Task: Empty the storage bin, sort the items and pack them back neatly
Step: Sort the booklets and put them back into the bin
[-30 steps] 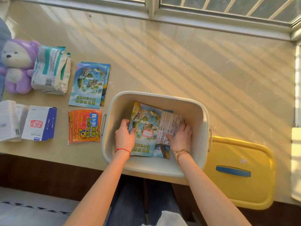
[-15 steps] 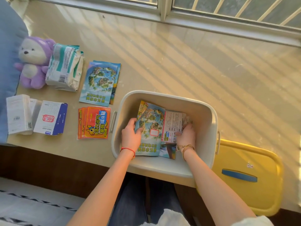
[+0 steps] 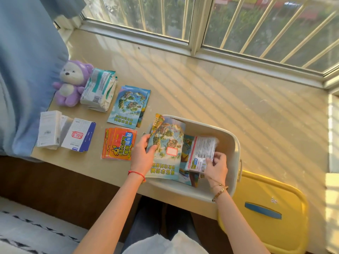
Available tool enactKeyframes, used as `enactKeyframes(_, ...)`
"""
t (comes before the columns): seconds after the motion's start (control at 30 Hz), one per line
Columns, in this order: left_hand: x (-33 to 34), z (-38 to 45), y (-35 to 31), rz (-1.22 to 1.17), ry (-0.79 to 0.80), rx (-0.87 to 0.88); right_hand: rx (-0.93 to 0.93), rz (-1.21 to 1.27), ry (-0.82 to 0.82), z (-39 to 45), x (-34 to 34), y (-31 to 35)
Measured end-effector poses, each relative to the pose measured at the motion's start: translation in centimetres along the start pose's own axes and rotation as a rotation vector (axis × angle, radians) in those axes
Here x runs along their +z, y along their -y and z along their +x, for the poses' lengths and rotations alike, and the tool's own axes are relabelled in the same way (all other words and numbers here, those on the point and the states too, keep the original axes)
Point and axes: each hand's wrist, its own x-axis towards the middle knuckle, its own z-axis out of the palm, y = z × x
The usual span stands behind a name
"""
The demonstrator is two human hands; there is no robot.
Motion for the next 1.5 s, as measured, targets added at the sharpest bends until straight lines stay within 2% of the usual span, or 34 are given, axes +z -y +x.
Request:
enactKeyframes(0.2,-6.1,0.8,-1.8,-0.101,-0.101,-0.003,-0.110,0.196,0.105,-3.1,0.2,5.7)
enactKeyframes(0.43,-13.7,7.6,-0.3,-0.199,-0.134,-0.029,-0.181,0.308,0.243,-5.6,7.1,12.5)
enactKeyframes(0.57,-16.6,14.4,1.9,-0.189,-0.070,-0.049,-0.172,0.318,0.261,-7.3,13.5,14.6)
enactKeyframes(0.73,-17.8,21.7,4.1,-0.134,0.077,-0.049,-0.078,0.303,0.201,-9.8,21.6,15.0)
enactKeyframes(0.93,-16.5,27.3,7.4,-0.018,0.199,-0.020,0.092,0.241,0.113,-10.5,28.5,12.2)
enactKeyframes(1.13,-14.2,28.9,9.3,0.024,0.278,0.012,0.202,0.181,0.102,-10.8,31.8,9.0)
enactKeyframes(1.33,-13.4,29.8,11.5,0.126,0.259,0.046,0.139,-0.048,0.108,-10.6,32.8,7.0)
enactKeyframes(1.5,-14.8,27.8,10.6,0.262,0.192,0.199,0.035,-0.303,0.085,-10.7,31.9,7.5)
